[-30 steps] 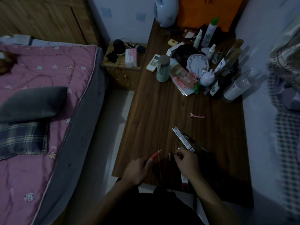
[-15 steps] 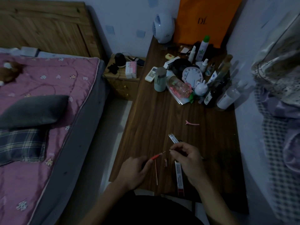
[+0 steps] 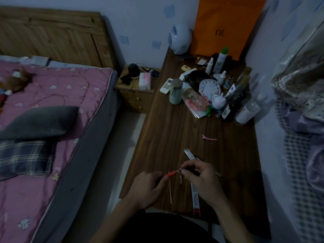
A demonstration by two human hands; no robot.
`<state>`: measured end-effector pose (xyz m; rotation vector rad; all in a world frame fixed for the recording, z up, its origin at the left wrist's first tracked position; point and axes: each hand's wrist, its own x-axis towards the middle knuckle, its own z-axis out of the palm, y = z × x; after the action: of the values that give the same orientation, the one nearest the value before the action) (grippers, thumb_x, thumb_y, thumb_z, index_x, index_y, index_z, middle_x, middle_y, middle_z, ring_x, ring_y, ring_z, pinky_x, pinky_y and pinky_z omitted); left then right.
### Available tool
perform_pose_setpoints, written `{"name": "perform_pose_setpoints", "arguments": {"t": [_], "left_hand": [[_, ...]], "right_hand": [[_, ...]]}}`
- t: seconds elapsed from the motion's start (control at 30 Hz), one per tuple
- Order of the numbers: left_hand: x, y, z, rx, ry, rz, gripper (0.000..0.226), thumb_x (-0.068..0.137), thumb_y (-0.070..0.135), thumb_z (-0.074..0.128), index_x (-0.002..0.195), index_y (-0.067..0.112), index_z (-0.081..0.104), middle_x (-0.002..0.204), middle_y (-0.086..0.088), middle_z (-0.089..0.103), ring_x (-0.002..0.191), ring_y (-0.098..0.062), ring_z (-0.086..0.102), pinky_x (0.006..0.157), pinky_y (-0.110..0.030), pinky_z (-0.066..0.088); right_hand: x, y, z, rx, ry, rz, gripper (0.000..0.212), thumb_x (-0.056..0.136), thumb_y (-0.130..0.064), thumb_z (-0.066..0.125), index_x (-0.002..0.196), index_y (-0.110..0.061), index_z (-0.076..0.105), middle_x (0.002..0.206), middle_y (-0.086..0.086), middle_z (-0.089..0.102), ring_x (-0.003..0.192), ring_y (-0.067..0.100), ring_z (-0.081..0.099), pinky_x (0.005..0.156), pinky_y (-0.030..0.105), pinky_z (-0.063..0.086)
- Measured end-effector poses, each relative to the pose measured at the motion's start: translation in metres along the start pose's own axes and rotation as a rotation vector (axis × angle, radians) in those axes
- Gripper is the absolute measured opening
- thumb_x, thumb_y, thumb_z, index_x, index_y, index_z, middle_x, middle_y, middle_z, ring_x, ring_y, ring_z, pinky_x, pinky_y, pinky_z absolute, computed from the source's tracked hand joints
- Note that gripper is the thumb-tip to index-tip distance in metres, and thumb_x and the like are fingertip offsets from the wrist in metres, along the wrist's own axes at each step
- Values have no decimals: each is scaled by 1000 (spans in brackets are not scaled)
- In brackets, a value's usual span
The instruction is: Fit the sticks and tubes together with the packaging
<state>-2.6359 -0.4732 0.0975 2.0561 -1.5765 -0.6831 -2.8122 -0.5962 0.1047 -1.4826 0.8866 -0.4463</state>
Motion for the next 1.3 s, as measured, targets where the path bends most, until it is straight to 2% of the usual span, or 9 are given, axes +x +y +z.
{"name": "perform_pose_setpoints", "arguments": {"t": [0.17, 0.33, 0.43, 0.5, 0.7, 0.9, 1.07, 1.2, 1.3], "left_hand": [[1, 1, -5, 4, -25, 51, 40, 95, 52, 35, 69, 26, 48, 54, 7, 48, 51, -10, 50, 51, -22, 30], [2, 1, -3, 25, -73, 65, 22, 91, 47, 39, 69, 43, 43, 54, 12, 45, 52, -2, 49, 50, -12, 27], [5, 3, -1, 63, -69, 47, 17, 84, 44, 41, 67, 44, 40, 56, 11, 46, 59, -10, 54, 53, -22, 29], [6, 4, 2, 67, -59, 30, 18, 83, 45, 38, 65, 44, 41, 54, 11, 45, 60, -11, 55, 51, -20, 27], [10, 1, 9, 135, -36, -25, 34, 80, 49, 34, 58, 25, 40, 53, 6, 46, 58, -16, 57, 54, -27, 29], [13, -3, 15, 173, 2, -16, 30, 77, 49, 37, 55, 30, 40, 62, -8, 62, 61, -23, 59, 52, -27, 29], [14, -2, 14, 158, -24, -28, 35, 77, 50, 38, 51, 28, 38, 42, 5, 36, 58, -18, 51, 45, -21, 21], [16, 1, 15, 193, -29, -20, 36, 77, 51, 35, 55, 23, 38, 59, -5, 59, 63, -21, 58, 54, -25, 31], [16, 3, 14, 227, -30, -18, 36, 77, 51, 34, 59, 21, 39, 65, -8, 63, 64, -22, 60, 56, -27, 33]], "right_hand": [[-1, -7, -2, -53, -24, -20, 27, 85, -11, 73, 85, -37, 75, 89, -11, 74, 87, 6, 71, 71, 16, 56], [-2, -7, -4, -133, -40, -18, 23, 85, -11, 73, 87, -34, 74, 89, -14, 74, 89, 6, 70, 71, 19, 57], [-3, -9, -5, -176, -38, -34, 24, 84, -11, 74, 86, -35, 73, 88, -16, 73, 88, 4, 69, 71, 16, 55], [-4, -11, -5, -214, -44, -45, 25, 84, -11, 75, 86, -36, 72, 89, -18, 72, 89, 3, 69, 72, 18, 56], [-7, -18, -6, -288, -47, -106, 27, 84, -12, 75, 86, -39, 71, 90, -22, 70, 89, 0, 68, 73, 15, 55], [-8, -21, -7, -302, -17, -149, 26, 82, -8, 76, 85, -34, 73, 83, -16, 72, 85, 2, 69, 72, 17, 55], [-8, -21, -9, -292, -30, -112, 20, 82, -12, 76, 83, -32, 74, 87, -19, 72, 85, 2, 69, 73, 20, 57], [-7, -21, -9, -305, -42, -104, 14, 83, -16, 76, 84, -30, 74, 86, -21, 72, 83, 2, 69, 71, 19, 57], [-7, -21, -9, -321, -33, -109, 17, 83, -16, 76, 82, -32, 74, 86, -22, 71, 83, 1, 68, 71, 17, 55]]}}
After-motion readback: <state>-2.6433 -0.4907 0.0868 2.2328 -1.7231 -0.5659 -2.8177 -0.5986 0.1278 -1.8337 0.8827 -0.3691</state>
